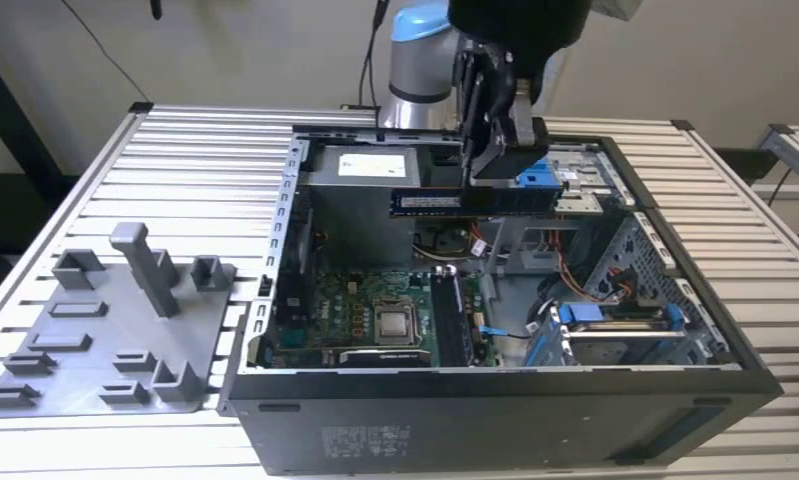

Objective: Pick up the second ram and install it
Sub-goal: 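Pick up the second ram and move it above second insertion slot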

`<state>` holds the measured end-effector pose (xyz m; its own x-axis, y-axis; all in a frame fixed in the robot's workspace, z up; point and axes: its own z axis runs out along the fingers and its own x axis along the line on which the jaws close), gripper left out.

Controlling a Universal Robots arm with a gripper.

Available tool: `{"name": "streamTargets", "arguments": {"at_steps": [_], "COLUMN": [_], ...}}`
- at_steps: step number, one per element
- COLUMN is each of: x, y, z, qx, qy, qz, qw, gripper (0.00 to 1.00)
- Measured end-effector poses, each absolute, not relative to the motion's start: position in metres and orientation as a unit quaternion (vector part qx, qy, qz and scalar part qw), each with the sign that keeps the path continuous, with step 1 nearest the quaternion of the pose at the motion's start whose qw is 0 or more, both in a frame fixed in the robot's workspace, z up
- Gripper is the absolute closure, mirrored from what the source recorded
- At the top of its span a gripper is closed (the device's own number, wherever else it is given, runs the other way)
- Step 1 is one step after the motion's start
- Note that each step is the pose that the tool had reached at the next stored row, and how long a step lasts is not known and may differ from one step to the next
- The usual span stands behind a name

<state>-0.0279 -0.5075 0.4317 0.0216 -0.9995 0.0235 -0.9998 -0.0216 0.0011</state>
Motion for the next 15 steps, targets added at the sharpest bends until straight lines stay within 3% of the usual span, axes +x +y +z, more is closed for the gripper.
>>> {"name": "streamTargets", "arguments": {"at_steps": [15], "x": [0.002], "y": [-0.507], "z": [0.430], "qx": [0.700], "qy": [-0.714], "qz": [0.005], "qw": [0.006], "gripper": [0.86]}}
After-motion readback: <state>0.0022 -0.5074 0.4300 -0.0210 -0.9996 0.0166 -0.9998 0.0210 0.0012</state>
